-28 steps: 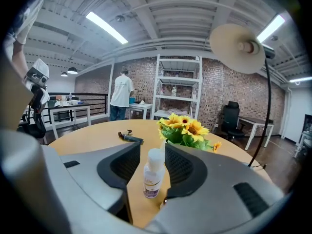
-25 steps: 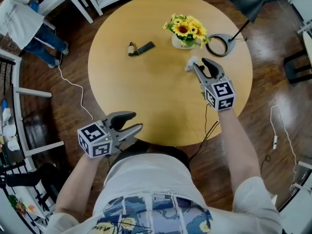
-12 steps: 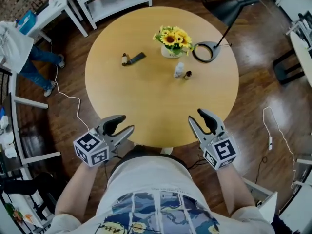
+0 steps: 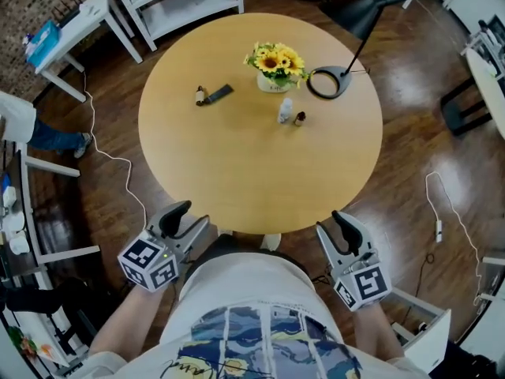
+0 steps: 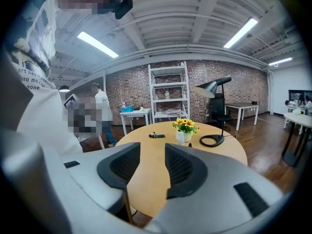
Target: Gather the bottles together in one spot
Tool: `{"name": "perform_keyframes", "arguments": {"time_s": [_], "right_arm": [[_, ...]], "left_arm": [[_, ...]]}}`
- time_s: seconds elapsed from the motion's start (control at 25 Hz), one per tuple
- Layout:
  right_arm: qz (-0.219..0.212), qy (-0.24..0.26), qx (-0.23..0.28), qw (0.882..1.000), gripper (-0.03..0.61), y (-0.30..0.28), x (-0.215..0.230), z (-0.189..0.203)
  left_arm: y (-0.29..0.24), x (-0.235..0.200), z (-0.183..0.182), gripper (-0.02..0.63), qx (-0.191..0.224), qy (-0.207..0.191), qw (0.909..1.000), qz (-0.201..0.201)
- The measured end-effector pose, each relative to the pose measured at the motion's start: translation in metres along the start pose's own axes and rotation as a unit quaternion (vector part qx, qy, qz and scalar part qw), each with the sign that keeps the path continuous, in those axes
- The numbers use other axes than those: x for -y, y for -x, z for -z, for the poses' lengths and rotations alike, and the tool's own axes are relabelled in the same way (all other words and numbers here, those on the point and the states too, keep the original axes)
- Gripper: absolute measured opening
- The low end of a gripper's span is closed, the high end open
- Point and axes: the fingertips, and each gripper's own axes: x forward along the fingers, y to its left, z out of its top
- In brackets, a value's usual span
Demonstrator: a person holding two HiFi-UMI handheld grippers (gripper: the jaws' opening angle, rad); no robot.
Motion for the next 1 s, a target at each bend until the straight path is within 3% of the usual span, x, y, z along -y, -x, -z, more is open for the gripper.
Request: {"name": "perform_keyframes", "arguments": {"time_s": [0.24,0.4,0.64,0.8,1.0], "right_arm": [[-0.014,-0.003,-0.007,1.000,0.184,0.010,-0.009,0.004],[-0.024,0.004,-0.009,1.000,0.185,0.006,-0.008,0.004],[-0.038,0.010,-0.007,0.999,0.184,-0.006,-0.012,0.002],[-0.032,0.001,-0.009,0.999,0.184,-0.013,-0.011,0.002],[-0.008,-0.010,-0.016,1.000,0.186,-0.022,-0.010,-0.002]], "left_arm": [[0.012,0.015,0.008,0.201,-0.003,0.007,0.9996,-0.028],[0.018,0.014,0.007,0.201,-0.005,-0.010,0.9988,-0.047],[0.010,0.008,0.005,0.231,0.005,0.023,0.9994,-0.027],[-0.006,-0.019,-0.003,0.248,-0.008,-0.002,0.9994,-0.035],[-0.042,-0.087,-0.024,0.247,-0.019,-0.014,0.9977,-0.064]]}}
